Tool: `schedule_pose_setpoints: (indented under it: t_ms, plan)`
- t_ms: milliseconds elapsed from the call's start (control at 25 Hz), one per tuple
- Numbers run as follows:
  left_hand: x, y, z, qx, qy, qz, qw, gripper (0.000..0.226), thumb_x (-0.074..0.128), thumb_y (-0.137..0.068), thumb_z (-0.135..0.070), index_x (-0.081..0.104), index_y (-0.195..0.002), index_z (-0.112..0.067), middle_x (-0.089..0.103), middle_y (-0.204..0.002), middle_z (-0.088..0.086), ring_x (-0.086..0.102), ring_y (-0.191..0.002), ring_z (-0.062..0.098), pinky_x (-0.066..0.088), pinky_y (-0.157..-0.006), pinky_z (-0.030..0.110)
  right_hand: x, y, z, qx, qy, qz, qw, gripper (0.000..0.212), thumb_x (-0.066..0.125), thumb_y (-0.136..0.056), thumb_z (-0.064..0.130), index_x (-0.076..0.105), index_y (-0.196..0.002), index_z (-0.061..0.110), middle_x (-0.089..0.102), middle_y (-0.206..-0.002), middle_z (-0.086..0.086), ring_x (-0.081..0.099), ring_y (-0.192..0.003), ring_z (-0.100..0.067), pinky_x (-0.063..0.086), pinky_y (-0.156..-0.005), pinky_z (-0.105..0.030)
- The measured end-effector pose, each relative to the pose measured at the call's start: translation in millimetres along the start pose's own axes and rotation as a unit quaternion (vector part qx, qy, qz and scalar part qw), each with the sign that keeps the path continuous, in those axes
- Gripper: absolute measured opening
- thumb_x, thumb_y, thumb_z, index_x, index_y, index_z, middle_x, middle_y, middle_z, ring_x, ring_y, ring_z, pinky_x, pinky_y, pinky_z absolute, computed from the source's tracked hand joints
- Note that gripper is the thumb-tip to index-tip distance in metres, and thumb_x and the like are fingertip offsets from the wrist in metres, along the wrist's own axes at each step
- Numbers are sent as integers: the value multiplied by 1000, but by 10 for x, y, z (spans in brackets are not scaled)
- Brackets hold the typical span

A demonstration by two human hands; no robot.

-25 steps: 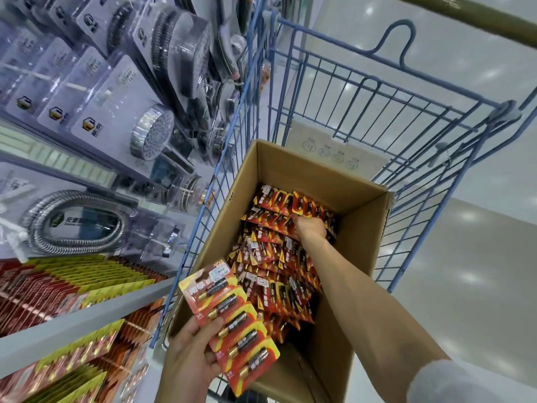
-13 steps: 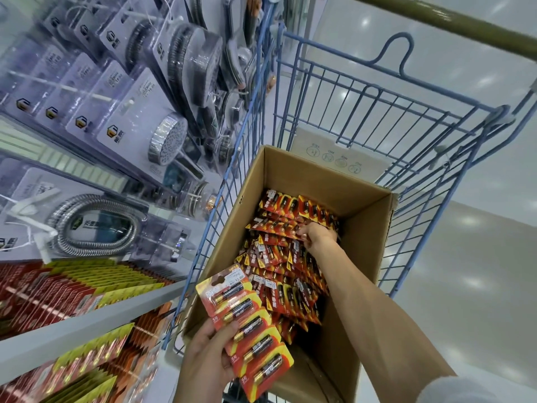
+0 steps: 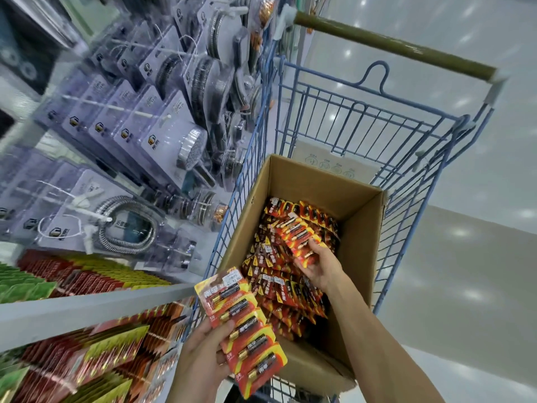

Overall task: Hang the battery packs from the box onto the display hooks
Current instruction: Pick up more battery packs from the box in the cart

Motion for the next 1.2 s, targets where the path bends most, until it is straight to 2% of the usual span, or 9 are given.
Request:
schedule_pose_setpoints:
  t_ms: [120, 280, 360, 560, 680, 800, 920, 1040, 1200]
  plan:
    - [-70, 55, -44, 11, -17, 17, 1000, 20, 66, -95, -2, 74, -112, -10, 79, -93, 20, 72, -86, 38, 59, -73, 44, -92, 192, 16, -63, 6, 14, 998, 66, 81, -87, 23, 49, -143, 8, 64, -133, -13, 65, -118, -29, 56, -101, -41]
    - [-83, 266, -194, 63, -26, 49, 996, 24, 67, -95, -6, 74, -117, -13, 79, -102, 18, 76, -92, 37, 60, -72, 43, -114, 764, 63, -137, 26, 82, 987, 60, 81, -82, 11, 56, -136, 3, 69, -127, -14, 69, -114, -28, 59, -85, -35]
    - [-64, 438, -296, 97, -22, 57, 993, 22, 67, -95, -8, 74, -115, -14, 79, -100, 17, 77, -84, 33, 59, -70, 41, -105, 1149, 81, -166, 69, 125, 976, 55, 80, -82, 7, 60, -133, 5, 73, -123, -13, 72, -110, -27, 60, -81, -34]
    - [-40, 929, -386, 185, -8, 67, 980, 21, 65, -96, -13, 73, -115, -10, 80, -99, 15, 78, -76, 25, 58, -73, 40, -166, 2024, 123, -241, 181, 217, 928, 57, 82, -76, 8, 62, -130, 11, 73, -121, -14, 72, -111, -31, 59, -89, -45]
    - [-68, 1274, -244, 223, 19, 73, 972, 22, 64, -98, -14, 72, -118, -12, 79, -105, 14, 79, -86, 26, 59, -75, 40, -245, 2469, 87, -267, 242, 278, 891, 58, 81, -75, 6, 60, -129, 13, 75, -117, -12, 72, -109, -31, 62, -84, -42]
    - [-272, 1585, -20, 255, 69, 47, 963, 24, 64, -97, -12, 72, -120, -11, 78, -112, 16, 77, -98, 33, 58, -91, 50, -262, 2851, -80, -264, 301, 350, 847, 59, 80, -76, 2, 59, -129, 15, 74, -118, -14, 73, -108, -32, 61, -84, -42]
    - [-629, 1922, 259, 287, 130, 18, 949, 25, 62, -97, -9, 73, -120, -8, 78, -111, 18, 76, -100, 36, 57, -95, 53, -206, 3197, -399, -241, 350, 428, 797, 51, 77, -82, 4, 59, -129, 13, 73, -118, -16, 73, -104, -32, 61, -84, -41]
    - [-1137, 2253, 497, 315, 203, -16, 927, 37, 68, -87, -12, 71, -124, -6, 73, -119, 24, 71, -110, 44, 52, -102, 61, -56, 3519, -877, -202, 363, 481, 772, 55, 77, -86, 31, 59, -131, 8, 72, -117, -18, 72, -99, -33, 60, -80, -43]
    - [-1871, 2804, 823, 372, 297, -68, 877, 42, 62, -87, -18, 68, -129, -13, 74, -115, 22, 74, -92, 40, 63, -77, 49, 132, 3866, -1740, -145, 393, 516, 747, 61, 64, -99, 46, 54, -137, 0, 64, -118, -23, 64, -101, -36, 51, -89, -51]
Point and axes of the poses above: each hand's wrist, its own y-axis away from the middle knuckle, its own x-axis out of the palm, z = x × y, the point moved 7 cm from there along -y, towards the middle knuckle
